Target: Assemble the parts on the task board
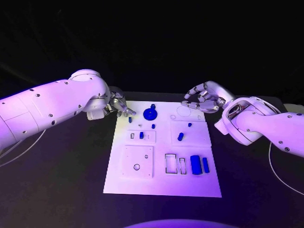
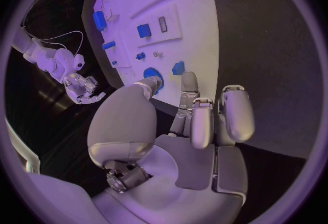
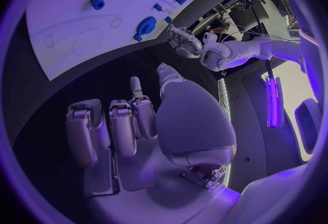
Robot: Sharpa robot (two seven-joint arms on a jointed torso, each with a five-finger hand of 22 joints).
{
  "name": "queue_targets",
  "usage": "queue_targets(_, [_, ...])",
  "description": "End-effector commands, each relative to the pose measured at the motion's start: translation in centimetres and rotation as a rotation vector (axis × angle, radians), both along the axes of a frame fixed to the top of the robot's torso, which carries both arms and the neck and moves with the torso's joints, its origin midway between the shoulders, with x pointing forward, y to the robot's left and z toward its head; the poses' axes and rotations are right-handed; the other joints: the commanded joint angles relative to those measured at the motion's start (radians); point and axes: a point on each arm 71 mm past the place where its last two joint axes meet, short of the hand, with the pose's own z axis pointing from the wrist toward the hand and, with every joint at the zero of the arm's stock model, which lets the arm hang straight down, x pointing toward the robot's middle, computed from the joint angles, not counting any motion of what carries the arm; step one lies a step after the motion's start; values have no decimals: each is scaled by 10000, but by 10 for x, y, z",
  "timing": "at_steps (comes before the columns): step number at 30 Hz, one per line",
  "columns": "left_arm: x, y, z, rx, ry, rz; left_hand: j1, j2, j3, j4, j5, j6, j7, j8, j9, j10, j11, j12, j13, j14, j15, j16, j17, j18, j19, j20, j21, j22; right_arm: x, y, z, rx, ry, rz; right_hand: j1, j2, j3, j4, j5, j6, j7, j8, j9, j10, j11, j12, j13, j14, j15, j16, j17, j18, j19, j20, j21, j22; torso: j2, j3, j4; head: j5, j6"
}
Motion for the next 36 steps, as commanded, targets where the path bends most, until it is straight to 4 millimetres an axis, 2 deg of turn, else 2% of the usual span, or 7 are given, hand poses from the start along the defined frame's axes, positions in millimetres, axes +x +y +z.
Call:
queue_targets(1, [0,-2,-3,319,329,-304,-14,67,-101,-11,-75,127,-3,59,-21,72,-1,46,16,886,20,54,2016,-7,83,15,49,22,0,2,-1,-102,12,130,-133,38,-25,7,-59,13,-58,85,16,-42,-27,-53,1165,1038,-82,4,2546,-143,1064,-72,45,2627,-6,8,-12,-1,-18])
queue_targets(8, [1,-2,-7,418,454,-280,-6,159,-109,-22,-74,220,-30,102,-34,106,-24,81,42,894,3,70,2046,-16,100,2,81,77,-1,2,-1,-100,15,138,-133,40,-23,7,-57,13,-58,87,16,-39,-27,-50,1168,1037,-82,3,2542,-143,1064,-73,45,2627,-20,11,9,-31,-38])
queue_targets(28, [3,-6,-15,269,623,-135,372,437,-78,-56,-48,580,-186,472,59,277,-159,249,172,901,-109,82,2061,-41,148,-92,181,240,-1,4,-1,-96,23,179,-138,49,-18,9,-50,13,-59,90,16,-35,-28,-46,1171,1037,-83,3,2544,-143,1064,-74,45,2627,-17,6,2,-51,-96])
queue_targets(36, [3,-8,-16,202,649,-119,442,454,-75,-68,-53,588,-207,526,87,329,-178,304,235,901,-125,82,2061,-46,156,-107,197,267,-1,4,-1,-97,29,190,-138,49,-18,9,-50,13,-59,90,16,-35,-28,-46,1171,1037,-83,3,2544,-143,1064,-74,45,2627,-25,11,7,-63,-119])
